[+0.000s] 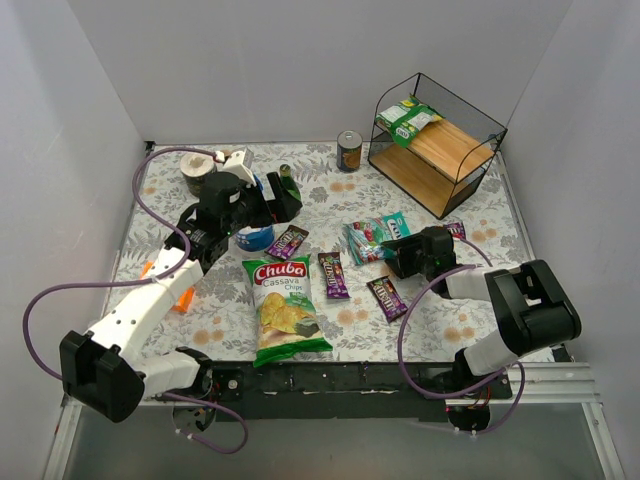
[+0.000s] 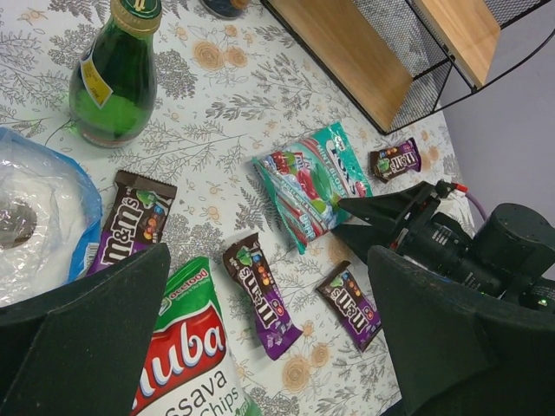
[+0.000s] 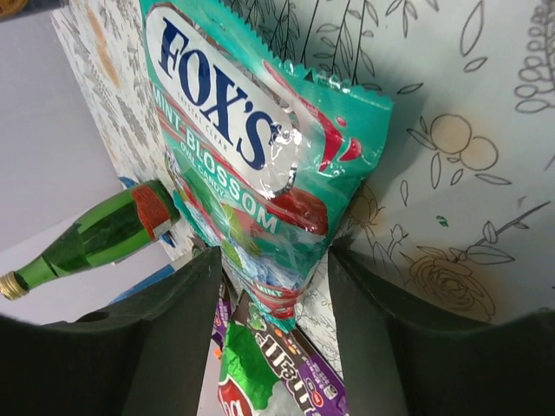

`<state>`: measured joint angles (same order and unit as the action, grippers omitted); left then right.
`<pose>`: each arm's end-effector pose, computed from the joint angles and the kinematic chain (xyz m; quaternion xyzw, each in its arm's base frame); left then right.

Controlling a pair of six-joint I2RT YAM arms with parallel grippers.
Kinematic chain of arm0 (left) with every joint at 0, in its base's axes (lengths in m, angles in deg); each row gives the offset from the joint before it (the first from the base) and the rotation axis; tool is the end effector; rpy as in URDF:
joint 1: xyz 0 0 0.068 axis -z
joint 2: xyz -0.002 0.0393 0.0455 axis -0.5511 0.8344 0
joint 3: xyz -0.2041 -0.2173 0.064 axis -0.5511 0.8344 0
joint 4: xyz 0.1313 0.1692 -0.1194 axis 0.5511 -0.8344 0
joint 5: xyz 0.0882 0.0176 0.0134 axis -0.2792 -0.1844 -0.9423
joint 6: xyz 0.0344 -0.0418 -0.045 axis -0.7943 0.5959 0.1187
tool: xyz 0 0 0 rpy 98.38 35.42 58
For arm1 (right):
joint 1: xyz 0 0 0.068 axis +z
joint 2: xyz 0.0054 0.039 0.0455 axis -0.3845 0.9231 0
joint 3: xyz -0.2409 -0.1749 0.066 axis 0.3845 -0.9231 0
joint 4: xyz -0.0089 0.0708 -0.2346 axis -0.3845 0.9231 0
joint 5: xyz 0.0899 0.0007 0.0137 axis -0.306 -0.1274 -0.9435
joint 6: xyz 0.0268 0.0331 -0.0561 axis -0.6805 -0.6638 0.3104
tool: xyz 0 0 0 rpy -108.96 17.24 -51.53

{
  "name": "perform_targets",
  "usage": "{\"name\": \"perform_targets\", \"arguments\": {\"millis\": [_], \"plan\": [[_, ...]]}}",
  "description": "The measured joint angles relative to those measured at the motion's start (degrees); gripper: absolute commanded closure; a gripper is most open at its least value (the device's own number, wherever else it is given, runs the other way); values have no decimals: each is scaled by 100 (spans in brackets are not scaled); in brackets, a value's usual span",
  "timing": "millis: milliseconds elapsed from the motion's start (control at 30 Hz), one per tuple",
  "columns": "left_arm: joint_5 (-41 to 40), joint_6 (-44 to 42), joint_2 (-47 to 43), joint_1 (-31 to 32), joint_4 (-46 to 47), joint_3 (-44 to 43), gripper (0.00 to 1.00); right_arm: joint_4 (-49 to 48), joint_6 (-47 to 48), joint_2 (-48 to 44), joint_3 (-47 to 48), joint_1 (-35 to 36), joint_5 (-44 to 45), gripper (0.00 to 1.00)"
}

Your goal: Place and organize the candy bags onto the shelf

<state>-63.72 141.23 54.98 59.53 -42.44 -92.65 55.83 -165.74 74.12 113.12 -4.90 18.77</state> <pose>0.2303 -0.1190 0.3631 -0.2798 0.7916 -0.4256 0.3375 0.2594 0.0847 0.1621 0.5003 0.7381 0.3664 0.2657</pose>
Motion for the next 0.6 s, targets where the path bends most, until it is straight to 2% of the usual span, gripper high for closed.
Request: {"name": "perform_targets", "arguments": {"millis": [100, 267, 400, 467, 600], "plan": [[-7, -11, 63, 0, 2, -76, 2, 20, -48, 83, 92, 0, 164, 42], [-7, -22, 144, 0, 0, -105, 2, 59, -122, 168, 162, 0, 378, 53], [-4, -22, 155, 0, -2, -105, 2, 26, -107, 295, 192, -2, 490, 71], [-7, -20, 155, 0, -2, -105, 2, 2, -44, 358, 219, -2, 507, 77], [-13, -20, 155, 0, -4, -105, 2, -59, 70, 426, 243, -2, 516, 99]]}}
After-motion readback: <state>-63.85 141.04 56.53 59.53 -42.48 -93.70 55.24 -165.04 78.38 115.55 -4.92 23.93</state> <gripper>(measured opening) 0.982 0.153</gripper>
